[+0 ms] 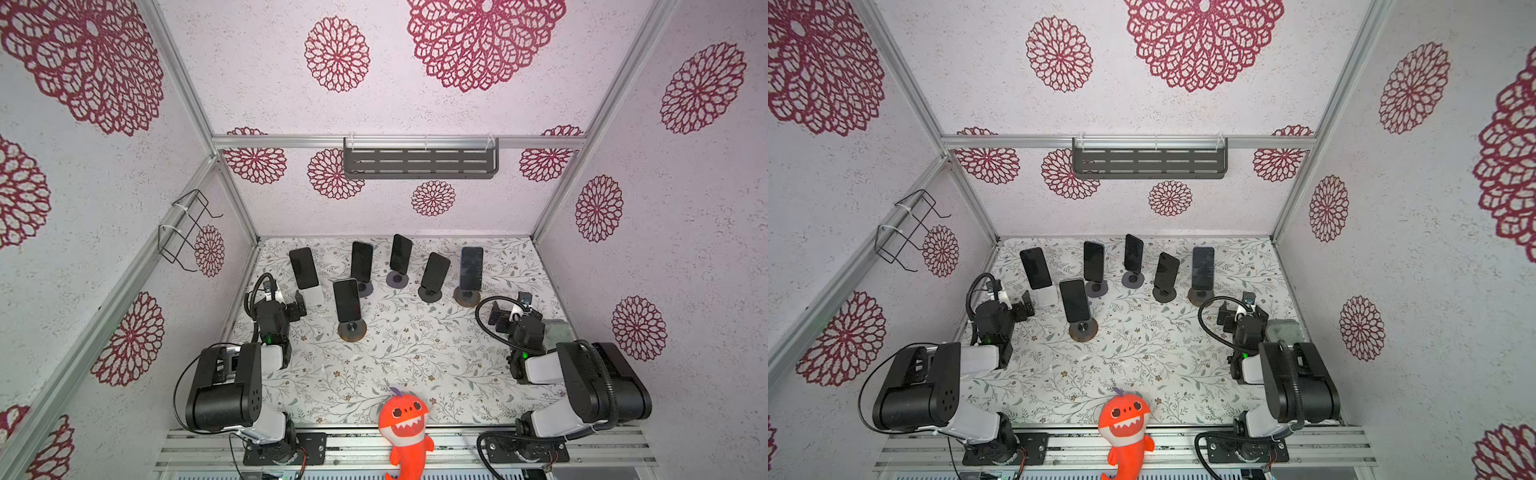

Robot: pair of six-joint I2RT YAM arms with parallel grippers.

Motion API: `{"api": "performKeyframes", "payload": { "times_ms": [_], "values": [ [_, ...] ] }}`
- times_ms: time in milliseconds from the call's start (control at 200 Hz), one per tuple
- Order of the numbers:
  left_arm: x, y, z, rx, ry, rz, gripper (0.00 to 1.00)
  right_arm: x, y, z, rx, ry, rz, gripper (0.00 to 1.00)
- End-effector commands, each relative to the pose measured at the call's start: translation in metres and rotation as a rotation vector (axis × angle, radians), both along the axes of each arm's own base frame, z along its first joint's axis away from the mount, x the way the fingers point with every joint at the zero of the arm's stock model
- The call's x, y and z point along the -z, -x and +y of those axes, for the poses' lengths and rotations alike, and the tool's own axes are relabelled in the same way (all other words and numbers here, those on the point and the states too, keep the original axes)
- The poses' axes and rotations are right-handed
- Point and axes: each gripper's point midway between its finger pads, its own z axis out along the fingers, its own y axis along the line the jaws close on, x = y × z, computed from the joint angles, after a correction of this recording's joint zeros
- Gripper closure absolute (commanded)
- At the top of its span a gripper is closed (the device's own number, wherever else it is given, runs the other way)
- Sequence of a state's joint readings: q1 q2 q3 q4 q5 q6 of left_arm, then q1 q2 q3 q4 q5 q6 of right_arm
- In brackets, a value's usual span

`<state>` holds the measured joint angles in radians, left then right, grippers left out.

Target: Remove the phone from the phone stand

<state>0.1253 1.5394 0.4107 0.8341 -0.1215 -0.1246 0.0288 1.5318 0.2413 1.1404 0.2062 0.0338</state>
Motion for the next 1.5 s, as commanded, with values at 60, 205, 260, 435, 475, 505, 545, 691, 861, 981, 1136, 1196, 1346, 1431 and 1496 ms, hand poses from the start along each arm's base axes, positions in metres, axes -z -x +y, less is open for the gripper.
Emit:
{"api": "performKeyframes", "payload": {
  "times_ms": [60, 205, 260, 435, 475, 505, 545, 691, 861, 981, 1136, 1196, 1346, 1431, 1496],
  "values": [
    [-0.009, -0.006, 0.005, -0.013, -0.004, -0.033, 0.02, -0.016, -0.007, -0.002, 0.01, 0.012, -0.054, 0.01],
    [-0.008, -0.006, 0.004, -0.011, -0.004, -0.03, 0.02, -0.016, -0.007, -0.003, 0.01, 0.013, -0.056, 0.01],
    [-0.008, -0.006, 0.005, -0.011, -0.004, -0.031, 0.02, -0.016, -0.008, -0.003, 0.01, 0.013, -0.055, 0.01],
    [-0.008, -0.006, 0.005, -0.011, -0.004, -0.031, 0.02, -0.015, -0.008, -0.002, 0.009, 0.009, -0.052, 0.01],
    [-0.009, -0.006, 0.005, -0.013, -0.004, -0.031, 0.02, -0.016, -0.009, -0.002, 0.009, 0.008, -0.054, 0.01],
    [-0.009, -0.006, 0.005, -0.011, -0.004, -0.031, 0.02, -0.016, -0.009, -0.002, 0.009, 0.009, -0.052, 0.01],
    [-0.009, -0.006, 0.005, -0.012, -0.004, -0.03, 0.02, -0.015, -0.009, -0.002, 0.01, 0.007, -0.047, 0.01],
    [-0.008, -0.008, 0.005, -0.012, -0.004, -0.026, 0.02, -0.014, -0.011, -0.003, 0.009, 0.003, -0.044, 0.01],
    [-0.016, -0.005, 0.006, -0.02, -0.013, -0.053, 0.02, -0.017, -0.008, -0.004, 0.01, 0.005, -0.058, 0.01],
    [-0.067, 0.01, 0.012, -0.08, 0.014, -0.059, 0.02, -0.035, -0.011, -0.009, 0.044, -0.01, -0.014, 0.01],
    [-0.13, 0.026, 0.008, -0.162, -0.056, -0.062, 0.01, -0.078, -0.007, -0.01, 0.088, -0.029, 0.068, 0.01],
    [-0.145, 0.032, 0.006, -0.214, -0.097, -0.011, 0.02, -0.095, -0.002, -0.01, 0.117, -0.049, 0.092, 0.01],
    [-0.174, 0.035, 0.001, -0.261, -0.014, 0.132, 0.02, -0.117, 0.003, -0.005, 0.145, -0.105, 0.224, 0.01],
    [-0.188, 0.03, -0.012, -0.189, 0.033, 0.152, 0.02, -0.122, -0.002, 0.007, 0.106, -0.136, 0.307, 0.01],
    [-0.199, 0.025, -0.02, -0.133, 0.063, 0.154, 0.02, -0.126, -0.007, 0.019, 0.067, -0.165, 0.364, 0.01]
  ]
}}
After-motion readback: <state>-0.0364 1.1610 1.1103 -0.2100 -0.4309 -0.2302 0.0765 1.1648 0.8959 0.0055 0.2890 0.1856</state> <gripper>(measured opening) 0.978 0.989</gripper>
